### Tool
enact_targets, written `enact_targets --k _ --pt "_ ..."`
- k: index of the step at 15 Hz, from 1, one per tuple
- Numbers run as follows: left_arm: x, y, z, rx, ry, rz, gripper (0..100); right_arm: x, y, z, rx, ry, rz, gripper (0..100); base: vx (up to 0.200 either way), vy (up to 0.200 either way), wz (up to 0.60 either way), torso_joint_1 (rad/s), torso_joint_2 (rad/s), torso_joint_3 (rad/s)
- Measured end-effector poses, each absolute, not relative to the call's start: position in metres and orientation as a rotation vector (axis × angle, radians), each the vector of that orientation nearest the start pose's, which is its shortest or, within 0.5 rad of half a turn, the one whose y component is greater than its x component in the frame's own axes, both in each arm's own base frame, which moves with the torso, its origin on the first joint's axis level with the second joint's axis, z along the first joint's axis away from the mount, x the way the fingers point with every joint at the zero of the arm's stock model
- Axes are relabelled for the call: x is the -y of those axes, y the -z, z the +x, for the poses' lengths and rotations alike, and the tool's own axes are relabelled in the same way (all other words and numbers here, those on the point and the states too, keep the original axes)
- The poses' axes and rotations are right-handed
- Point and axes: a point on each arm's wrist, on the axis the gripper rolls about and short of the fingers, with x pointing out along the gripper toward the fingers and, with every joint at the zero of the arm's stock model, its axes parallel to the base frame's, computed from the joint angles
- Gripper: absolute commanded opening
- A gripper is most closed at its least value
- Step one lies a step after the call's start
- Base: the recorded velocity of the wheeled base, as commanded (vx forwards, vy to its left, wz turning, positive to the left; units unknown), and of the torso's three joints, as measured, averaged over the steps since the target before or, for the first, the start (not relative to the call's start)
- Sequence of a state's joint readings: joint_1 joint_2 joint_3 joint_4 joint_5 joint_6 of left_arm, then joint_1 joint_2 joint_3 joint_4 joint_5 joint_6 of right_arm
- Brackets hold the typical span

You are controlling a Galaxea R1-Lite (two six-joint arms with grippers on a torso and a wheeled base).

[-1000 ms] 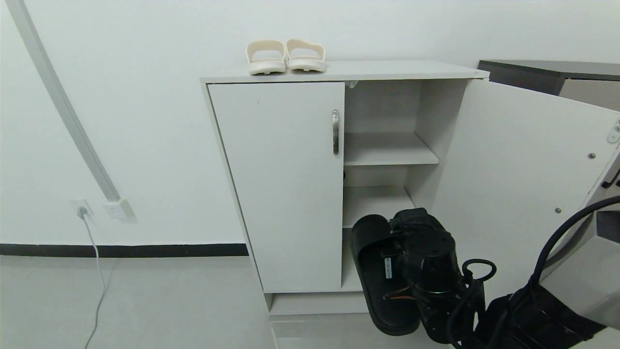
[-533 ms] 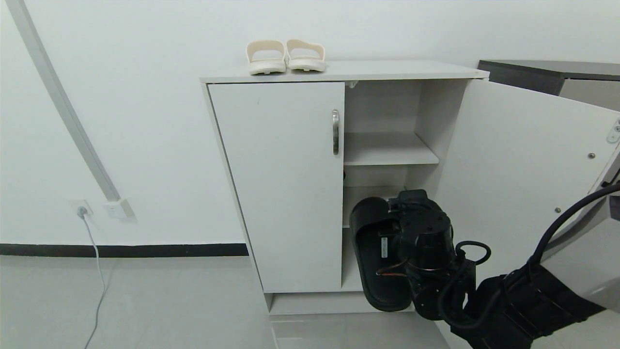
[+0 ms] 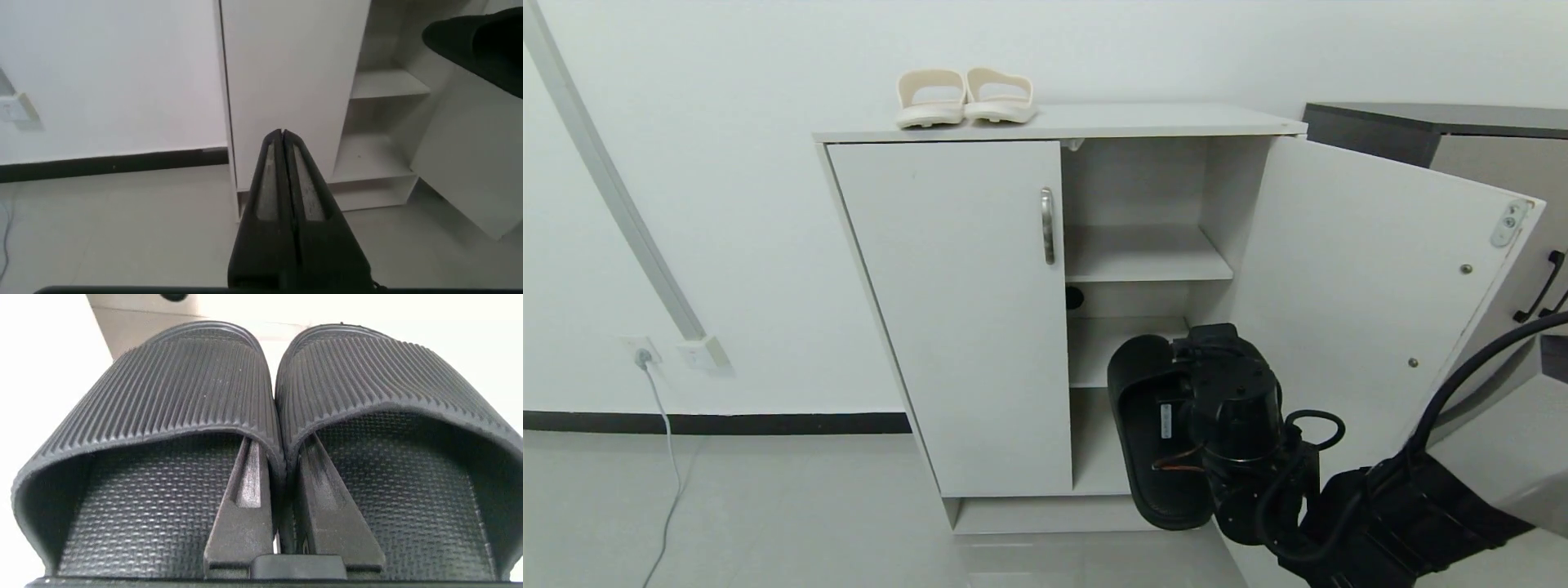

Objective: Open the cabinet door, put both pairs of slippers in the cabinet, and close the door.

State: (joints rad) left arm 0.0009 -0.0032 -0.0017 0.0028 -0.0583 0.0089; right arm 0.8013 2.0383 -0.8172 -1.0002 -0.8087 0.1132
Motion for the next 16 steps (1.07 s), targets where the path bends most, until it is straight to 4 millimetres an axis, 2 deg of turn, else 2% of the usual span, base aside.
enact_targets --k 8,16 --pt "0.001 -0.076 -0.023 0.001 0.058 0.008 0 -0.252 -0.093 0.259 -0.175 -0.006 -0.066 0 0.0 0.0 0.0 0.0 0.0 0.0" --pt "0.001 -0.076 -0.023 0.001 0.057 0.006 0 -0.243 -0.085 0.266 -0.198 0.012 -0.082 0 0.0 0.0 0.0 0.0 0.0 0.0"
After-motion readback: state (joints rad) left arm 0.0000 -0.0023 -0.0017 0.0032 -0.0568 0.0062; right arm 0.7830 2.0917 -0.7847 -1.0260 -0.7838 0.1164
